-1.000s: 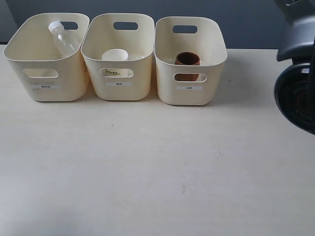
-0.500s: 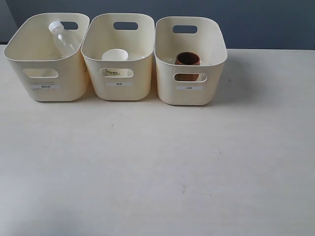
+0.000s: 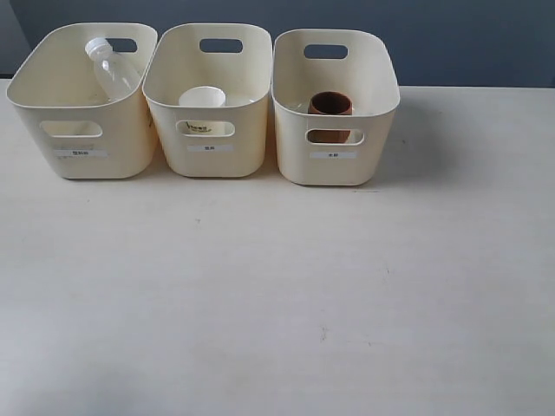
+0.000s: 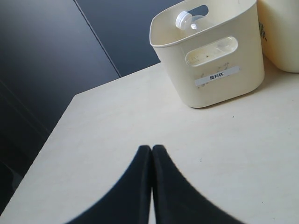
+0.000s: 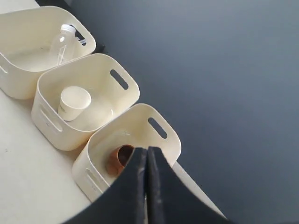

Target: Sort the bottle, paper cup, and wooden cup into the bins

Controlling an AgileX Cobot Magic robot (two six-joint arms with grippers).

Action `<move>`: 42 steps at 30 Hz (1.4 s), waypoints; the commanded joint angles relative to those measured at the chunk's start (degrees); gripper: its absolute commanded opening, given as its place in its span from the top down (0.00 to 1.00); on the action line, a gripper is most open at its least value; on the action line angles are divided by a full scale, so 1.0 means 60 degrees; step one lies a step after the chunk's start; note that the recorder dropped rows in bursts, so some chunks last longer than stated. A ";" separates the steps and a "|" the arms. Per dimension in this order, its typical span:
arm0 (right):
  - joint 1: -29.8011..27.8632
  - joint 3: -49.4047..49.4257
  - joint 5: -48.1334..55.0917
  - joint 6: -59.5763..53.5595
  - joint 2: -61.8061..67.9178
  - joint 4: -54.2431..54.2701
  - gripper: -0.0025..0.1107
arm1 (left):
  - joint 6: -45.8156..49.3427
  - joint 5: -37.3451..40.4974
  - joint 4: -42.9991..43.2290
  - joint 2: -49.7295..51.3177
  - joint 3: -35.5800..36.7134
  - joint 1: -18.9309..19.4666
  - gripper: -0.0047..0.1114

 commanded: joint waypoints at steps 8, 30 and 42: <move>-0.0023 0.6614 -0.3131 0.2062 -0.2881 -0.1085 0.98 | -0.0030 0.0024 -0.0011 -0.0031 0.0037 -0.0051 0.96; -0.2222 0.7926 -0.3919 0.1991 -0.3275 0.4145 0.98 | -0.0030 0.0041 -0.0011 -0.0031 0.0037 -0.0051 0.96; -0.8761 1.4254 -0.8223 -0.4373 -0.8448 1.0276 0.98 | -0.0030 0.0041 -0.0011 -0.0031 0.0037 -0.0051 0.96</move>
